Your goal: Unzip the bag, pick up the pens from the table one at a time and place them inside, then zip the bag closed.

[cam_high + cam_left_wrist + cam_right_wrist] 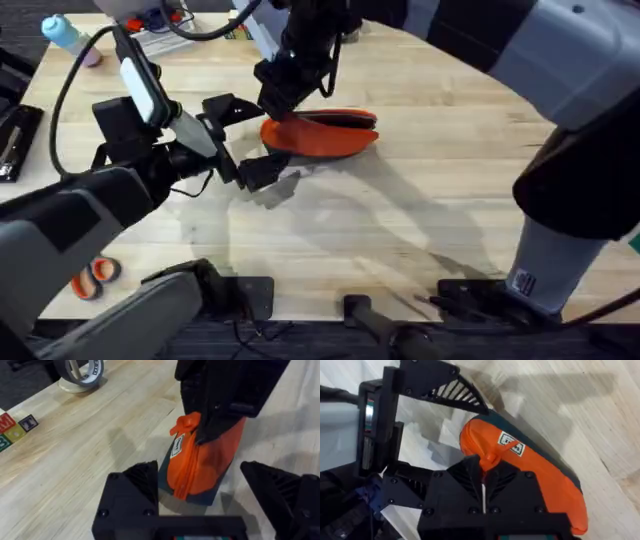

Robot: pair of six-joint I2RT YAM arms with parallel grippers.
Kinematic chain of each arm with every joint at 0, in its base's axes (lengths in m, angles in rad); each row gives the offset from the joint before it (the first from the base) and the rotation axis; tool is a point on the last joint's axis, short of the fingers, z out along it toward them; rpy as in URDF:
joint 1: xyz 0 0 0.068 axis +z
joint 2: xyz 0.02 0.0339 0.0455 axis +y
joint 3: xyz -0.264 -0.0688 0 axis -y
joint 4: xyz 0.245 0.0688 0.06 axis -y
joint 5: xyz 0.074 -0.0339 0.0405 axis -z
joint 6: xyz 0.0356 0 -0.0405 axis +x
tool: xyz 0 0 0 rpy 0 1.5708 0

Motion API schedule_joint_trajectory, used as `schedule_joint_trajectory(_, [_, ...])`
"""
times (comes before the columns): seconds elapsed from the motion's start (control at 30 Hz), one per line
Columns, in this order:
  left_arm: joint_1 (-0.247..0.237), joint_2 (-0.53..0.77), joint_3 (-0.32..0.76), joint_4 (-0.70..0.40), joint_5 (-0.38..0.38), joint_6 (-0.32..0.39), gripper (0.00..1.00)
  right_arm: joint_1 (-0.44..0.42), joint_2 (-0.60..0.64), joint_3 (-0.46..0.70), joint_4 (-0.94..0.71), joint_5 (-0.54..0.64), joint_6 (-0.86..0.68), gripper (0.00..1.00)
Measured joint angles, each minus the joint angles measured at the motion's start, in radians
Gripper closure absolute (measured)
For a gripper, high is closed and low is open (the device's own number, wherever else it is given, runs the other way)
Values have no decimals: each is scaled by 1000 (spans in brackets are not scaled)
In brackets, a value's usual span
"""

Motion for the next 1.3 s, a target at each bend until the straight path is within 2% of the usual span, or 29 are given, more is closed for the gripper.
schedule_joint_trajectory(0.33, [0,0,0,0,57,0,2,0,0,5,-29,-7,0,970])
schedule_joint_trajectory(0.4, [0,0,0,0,64,-1,39,0,0,5,-29,-7,0,970])
schedule_joint_trajectory(0.43, [0,0,0,0,67,0,66,0,0,5,-29,-7,0,970])
schedule_joint_trajectory(0.53, [0,0,0,0,78,-2,243,0,0,5,-29,-7,0,970])
schedule_joint_trajectory(0.63, [0,0,0,-1,95,-3,326,0,0,6,-30,-7,0,970])
schedule_joint_trajectory(0.73, [0,0,0,-3,98,-3,491,0,0,6,-35,-8,0,970])
schedule_joint_trajectory(0.87, [2,0,0,-3,97,-3,664,0,0,6,-55,-13,0,970])
schedule_joint_trajectory(0.97, [2,0,0,-4,94,-5,890,1,0,6,-63,-18,0,970])
schedule_joint_trajectory(1.0, [2,0,0,-5,94,-6,933,1,0,6,-64,-18,0,970])
schedule_joint_trajectory(1.3, [2,0,0,-5,94,-7,960,1,0,6,-64,-18,0,970])
